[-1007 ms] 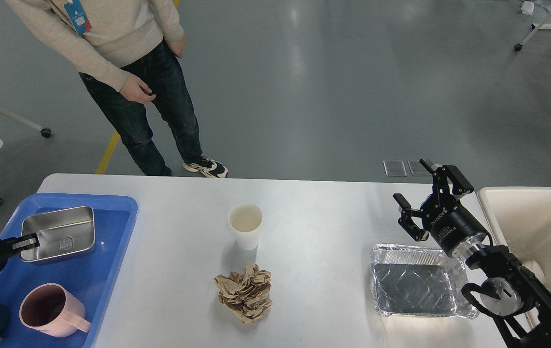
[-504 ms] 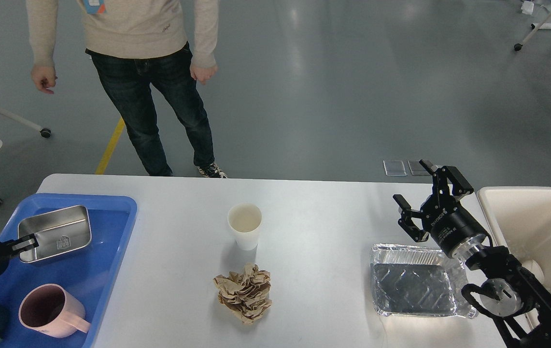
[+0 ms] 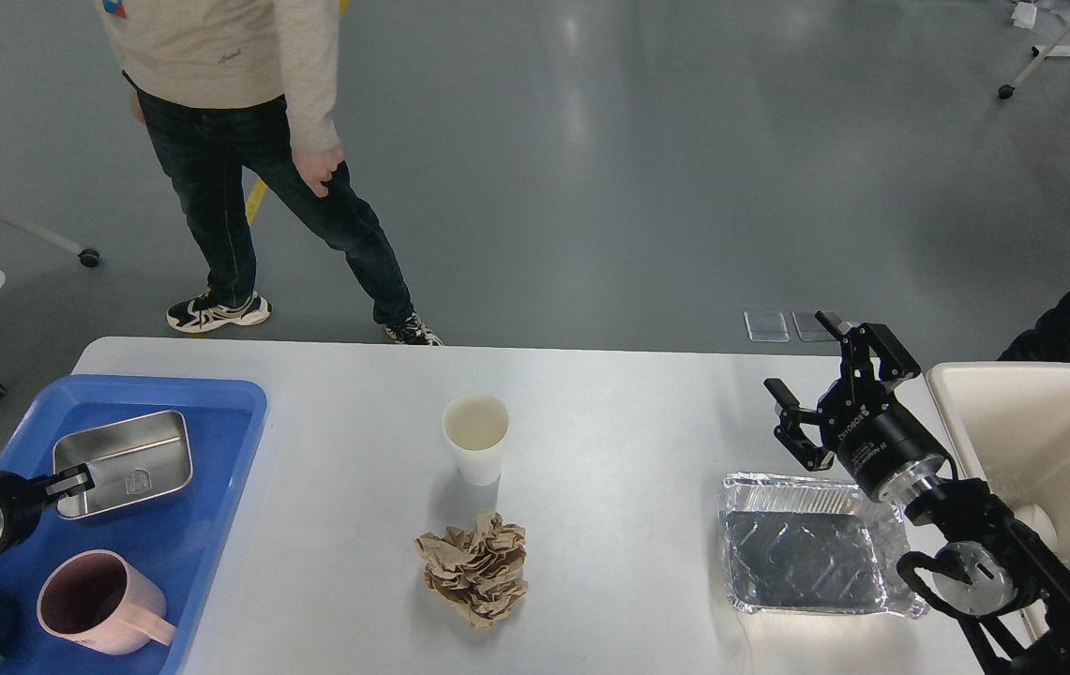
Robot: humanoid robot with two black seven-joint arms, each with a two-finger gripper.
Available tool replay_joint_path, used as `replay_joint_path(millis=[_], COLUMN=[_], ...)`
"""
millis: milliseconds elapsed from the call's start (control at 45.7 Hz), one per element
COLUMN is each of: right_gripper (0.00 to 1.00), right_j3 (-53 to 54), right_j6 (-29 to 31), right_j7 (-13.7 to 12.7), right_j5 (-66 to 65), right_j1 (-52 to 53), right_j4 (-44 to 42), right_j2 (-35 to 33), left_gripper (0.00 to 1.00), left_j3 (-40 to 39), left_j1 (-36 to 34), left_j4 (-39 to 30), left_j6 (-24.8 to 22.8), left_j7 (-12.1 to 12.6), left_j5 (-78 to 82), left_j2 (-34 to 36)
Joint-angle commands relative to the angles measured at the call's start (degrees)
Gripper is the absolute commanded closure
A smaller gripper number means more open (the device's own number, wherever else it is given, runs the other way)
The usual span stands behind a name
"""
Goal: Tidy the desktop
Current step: 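Lift the steel tray and place it into the blue tray, then release the steel tray and raise the left gripper away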
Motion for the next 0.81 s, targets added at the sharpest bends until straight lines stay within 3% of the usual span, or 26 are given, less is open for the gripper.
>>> replay_joint_path(millis=[0, 44, 153, 197, 460, 788], right_gripper=[0.0, 0.0, 0.0, 0.0, 0.0, 0.0], right_j3=[0.0, 0.0, 0.0, 0.0, 0.0, 0.0], right_j6=[-0.01, 0.08, -0.01, -0.01, -0.01, -0.01], right_j7=[-0.04, -0.04, 0.05, -0.04, -0.04, -0.04], right_j5=[0.0, 0.0, 0.0, 0.0, 0.0, 0.0], right_j1=[0.0, 0.0, 0.0, 0.0, 0.09, 0.18], right_j4=[0.0, 0.0, 0.0, 0.0, 0.0, 0.08], right_j2=[-0.04, -0.04, -0.04, -0.04, 0.04, -0.04], left_gripper=[0.68, 0.47, 0.11, 0.05, 0.03, 0.03], left_j3=[0.09, 0.09, 0.0, -0.09, -0.61, -4.74], left_j1=[-0.05, -0.05, -0.31, -0.66, -2.68, -12.44], left_j4=[0.02, -0.07, -0.16, -0.33, -0.59, -0.33], left_j6=[-0.04, 0.05, -0.04, -0.04, -0.92, 0.4], left_j7=[-2.01, -2.54, -2.54, -2.55, -2.02, -1.49], left_j5=[-0.61, -0.7, -0.78, -0.96, -8.86, -33.37], left_j2=[-0.2, -0.2, -0.11, -0.02, 0.68, 4.99])
